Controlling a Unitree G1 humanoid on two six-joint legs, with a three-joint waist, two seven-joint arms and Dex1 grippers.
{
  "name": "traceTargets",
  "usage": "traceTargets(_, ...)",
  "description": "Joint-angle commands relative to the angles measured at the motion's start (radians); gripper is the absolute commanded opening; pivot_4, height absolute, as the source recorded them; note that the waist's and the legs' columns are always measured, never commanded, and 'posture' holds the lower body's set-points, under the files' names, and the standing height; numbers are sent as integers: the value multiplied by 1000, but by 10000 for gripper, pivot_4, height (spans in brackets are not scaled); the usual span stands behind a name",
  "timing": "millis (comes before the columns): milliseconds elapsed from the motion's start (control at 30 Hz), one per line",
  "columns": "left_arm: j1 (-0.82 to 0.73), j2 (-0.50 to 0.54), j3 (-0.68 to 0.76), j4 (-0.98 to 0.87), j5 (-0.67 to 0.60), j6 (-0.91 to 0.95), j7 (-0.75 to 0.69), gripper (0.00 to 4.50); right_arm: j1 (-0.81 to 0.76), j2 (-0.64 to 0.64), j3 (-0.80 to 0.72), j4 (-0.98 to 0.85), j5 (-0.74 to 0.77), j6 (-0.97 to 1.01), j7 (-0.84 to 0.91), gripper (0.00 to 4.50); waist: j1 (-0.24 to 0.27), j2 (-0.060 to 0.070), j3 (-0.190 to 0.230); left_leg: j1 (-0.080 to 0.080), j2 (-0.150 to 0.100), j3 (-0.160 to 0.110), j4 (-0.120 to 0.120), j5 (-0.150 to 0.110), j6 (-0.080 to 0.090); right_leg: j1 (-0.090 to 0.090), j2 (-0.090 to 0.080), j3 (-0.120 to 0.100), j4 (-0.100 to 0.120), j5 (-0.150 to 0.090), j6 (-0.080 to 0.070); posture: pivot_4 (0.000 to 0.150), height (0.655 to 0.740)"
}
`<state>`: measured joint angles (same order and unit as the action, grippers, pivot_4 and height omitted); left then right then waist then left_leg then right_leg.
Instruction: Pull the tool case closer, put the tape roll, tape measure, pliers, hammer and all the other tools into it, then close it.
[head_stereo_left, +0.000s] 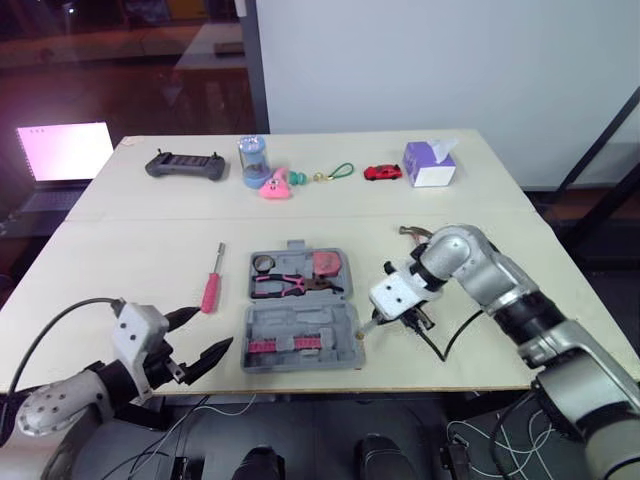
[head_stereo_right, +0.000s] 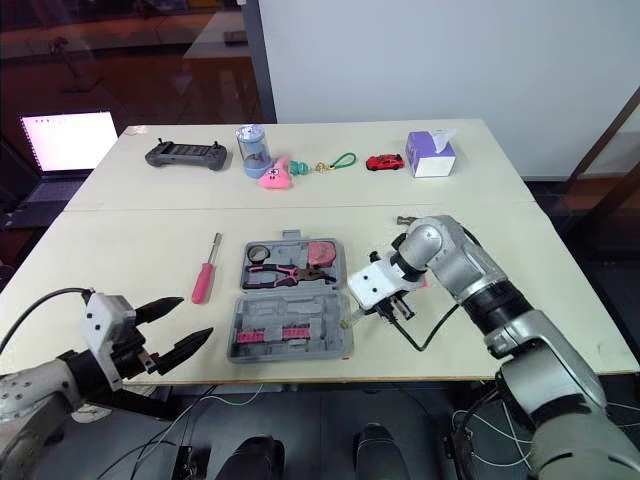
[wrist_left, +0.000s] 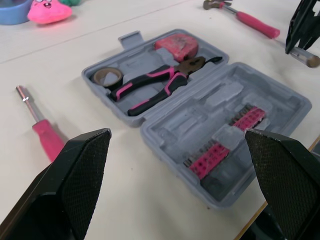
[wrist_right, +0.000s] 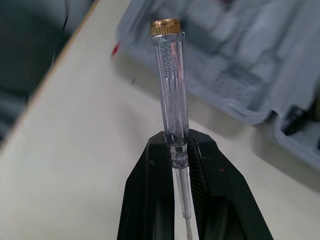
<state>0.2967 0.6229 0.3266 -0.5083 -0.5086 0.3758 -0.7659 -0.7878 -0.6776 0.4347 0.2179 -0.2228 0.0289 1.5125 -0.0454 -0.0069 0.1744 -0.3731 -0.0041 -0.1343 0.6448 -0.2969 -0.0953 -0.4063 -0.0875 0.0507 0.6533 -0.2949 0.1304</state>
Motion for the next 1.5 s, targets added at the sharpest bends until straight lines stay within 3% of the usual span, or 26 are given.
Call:
traceTargets(33, -15, 15, 1, 11, 4, -27, -18, 45000, 32, -35, -54, -182, -66, 601, -52, 382, 4, 0, 0, 0, 0, 0, 0, 0, 0, 0, 0, 0, 0, 0, 0, 1500, 7400)
traceTargets(100, -27, 18, -3, 26, 7, -36, -27, 45000, 37, -34, -45, -241, -89, 962, -78, 382, 6, 0, 0, -1, 0, 0, 0, 0, 0, 0, 0, 0, 0, 0, 0, 1500, 7400)
traceTargets(200, -53, 20, -15, 44, 12, -44, -38, 45000, 65, -9, -86, -283, -32, 1161, -159, 382, 8, 0, 0, -1, 0, 0, 1, 0, 0, 0, 0, 0, -1, 0, 0, 1500, 7400)
traceTargets(533, -104, 23, -52, 73, 22, -45, -64, 45000, 92, 237, -326, -89, 36, 1185, -661, 382, 1, -1, 0, -1, 0, 1, 0, -1, 2, -1, 0, 0, 0, 0, 0, 1500, 7400)
traceTargets(833, -129, 39, -66, 61, 4, -32, -81, 45000, 98, 307, -344, 21, 119, 1121, -803, 382, -3, -1, -1, 0, 0, 1, 0, -1, 2, -1, 0, 0, 0, 0, 0, 1500, 7400)
traceTargets(1167, -181, 60, -79, 77, -6, -12, -100, 45000, 106, 256, -378, -77, 260, 1118, -776, 44772, -8, 0, -1, 0, 0, 0, 0, -1, 2, 0, 0, 0, 1, 0, 0, 1500, 7400)
traceTargets(1367, -203, 53, -92, 80, -11, -11, -109, 45000, 241, 192, -365, -175, 262, 795, -791, 44772, 1, -1, -1, -1, 0, 0, 1, -2, 4, 0, 0, 0, 0, 0, 0, 1500, 7400)
traceTargets(1500, -226, 53, -105, 84, -14, -10, -110, 45000, 283, 202, -399, -107, 281, 704, -818, 44772, -5, 0, 0, -1, 0, 1, 1, -2, 4, 0, 0, 0, 0, 0, 0, 1500, 7400)
